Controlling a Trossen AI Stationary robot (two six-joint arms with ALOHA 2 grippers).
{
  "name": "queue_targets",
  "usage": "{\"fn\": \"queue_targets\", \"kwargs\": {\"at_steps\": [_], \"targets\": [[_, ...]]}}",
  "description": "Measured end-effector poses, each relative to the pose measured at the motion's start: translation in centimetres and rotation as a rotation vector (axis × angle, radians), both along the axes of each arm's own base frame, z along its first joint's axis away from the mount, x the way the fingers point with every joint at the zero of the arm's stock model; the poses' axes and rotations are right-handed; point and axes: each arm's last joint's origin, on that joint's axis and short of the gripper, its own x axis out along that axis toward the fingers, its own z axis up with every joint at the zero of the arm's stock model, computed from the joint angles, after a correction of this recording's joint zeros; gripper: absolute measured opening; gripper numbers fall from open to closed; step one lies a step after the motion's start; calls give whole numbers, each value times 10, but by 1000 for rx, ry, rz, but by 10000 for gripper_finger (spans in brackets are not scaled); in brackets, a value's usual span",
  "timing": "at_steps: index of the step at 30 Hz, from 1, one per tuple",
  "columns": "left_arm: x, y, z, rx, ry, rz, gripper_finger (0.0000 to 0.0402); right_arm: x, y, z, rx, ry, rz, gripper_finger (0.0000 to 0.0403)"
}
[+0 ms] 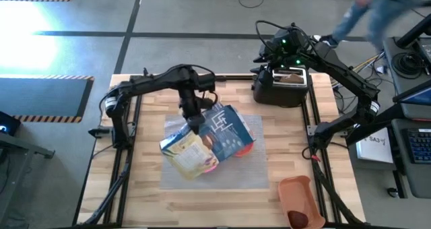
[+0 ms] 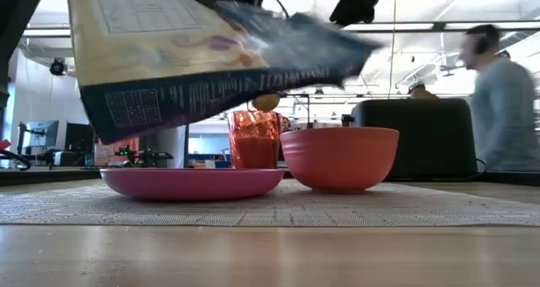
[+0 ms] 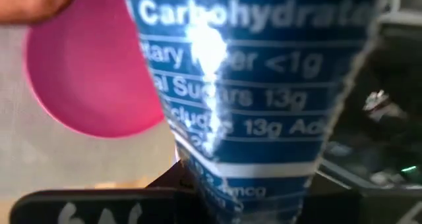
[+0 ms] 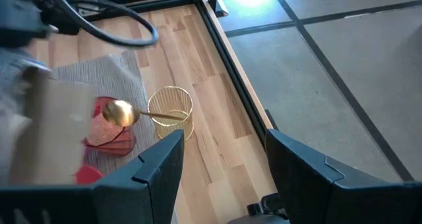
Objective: Arrange a breakfast setting
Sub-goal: Pour the cereals from the cereal box into the orange bowl on the table mat
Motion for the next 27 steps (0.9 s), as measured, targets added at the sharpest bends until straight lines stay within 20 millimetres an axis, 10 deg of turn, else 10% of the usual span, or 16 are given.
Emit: {"fn": "queue_targets", "kwargs": {"at_steps": [16, 27], "targets": [[-44, -54, 52, 477, -224, -284, 69, 0, 0, 0, 1, 0, 0, 203], [-104, -66, 38, 547, -357, -115, 69, 0, 0, 0, 1, 0, -1, 203]]}}
